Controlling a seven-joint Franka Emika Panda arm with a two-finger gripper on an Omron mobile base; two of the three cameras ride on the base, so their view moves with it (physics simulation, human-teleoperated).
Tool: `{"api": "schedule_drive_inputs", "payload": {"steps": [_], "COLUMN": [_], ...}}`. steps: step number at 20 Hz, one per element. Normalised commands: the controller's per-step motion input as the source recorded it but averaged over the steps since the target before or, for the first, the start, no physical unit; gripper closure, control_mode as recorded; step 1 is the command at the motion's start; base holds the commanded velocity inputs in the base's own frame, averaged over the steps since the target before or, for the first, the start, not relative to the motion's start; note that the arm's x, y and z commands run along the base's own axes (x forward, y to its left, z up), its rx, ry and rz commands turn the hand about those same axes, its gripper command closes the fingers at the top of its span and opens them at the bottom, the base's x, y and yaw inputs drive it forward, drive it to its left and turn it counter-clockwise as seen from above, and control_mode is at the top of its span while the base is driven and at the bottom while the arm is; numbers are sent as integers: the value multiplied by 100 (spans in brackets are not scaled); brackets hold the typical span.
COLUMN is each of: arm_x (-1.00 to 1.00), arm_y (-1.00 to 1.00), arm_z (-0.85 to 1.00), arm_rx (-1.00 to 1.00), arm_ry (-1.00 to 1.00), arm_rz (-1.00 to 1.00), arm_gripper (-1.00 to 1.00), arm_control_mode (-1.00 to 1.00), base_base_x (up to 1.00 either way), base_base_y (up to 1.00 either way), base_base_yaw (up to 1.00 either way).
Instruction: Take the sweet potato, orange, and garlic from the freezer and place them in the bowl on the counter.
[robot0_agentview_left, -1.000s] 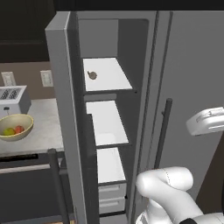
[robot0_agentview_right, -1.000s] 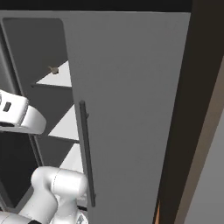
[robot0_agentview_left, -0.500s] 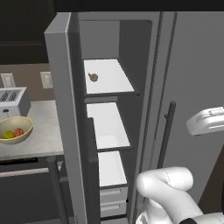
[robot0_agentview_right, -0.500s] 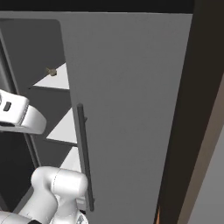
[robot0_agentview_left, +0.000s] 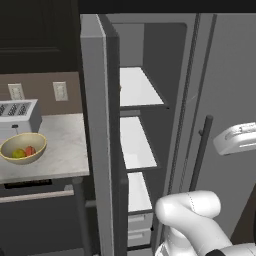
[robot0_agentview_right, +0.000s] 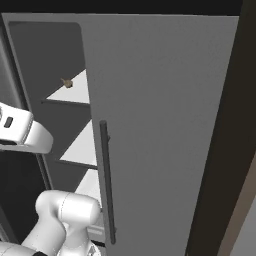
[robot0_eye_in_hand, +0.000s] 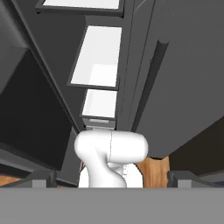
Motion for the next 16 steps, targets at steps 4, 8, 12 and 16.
{"api": "schedule_drive_inputs", "payload": {"steps": [4,8,12,16], "arm_x": [0,0,0,0], "arm_y": [0,0,0,0], "arm_z": [0,0,0,0], "arm_rx": [0,0,0,0], "arm_ry": [0,0,0,0], "arm_rz": [0,0,0,0], "arm_gripper": [-100,-100,-100,-100], "arm_control_mode": [100,100,100,100], "base_base_x": [24,26,32,36], "base_base_y": [34,17,6,0], "base_base_yaw": [0,0,0,0]}}
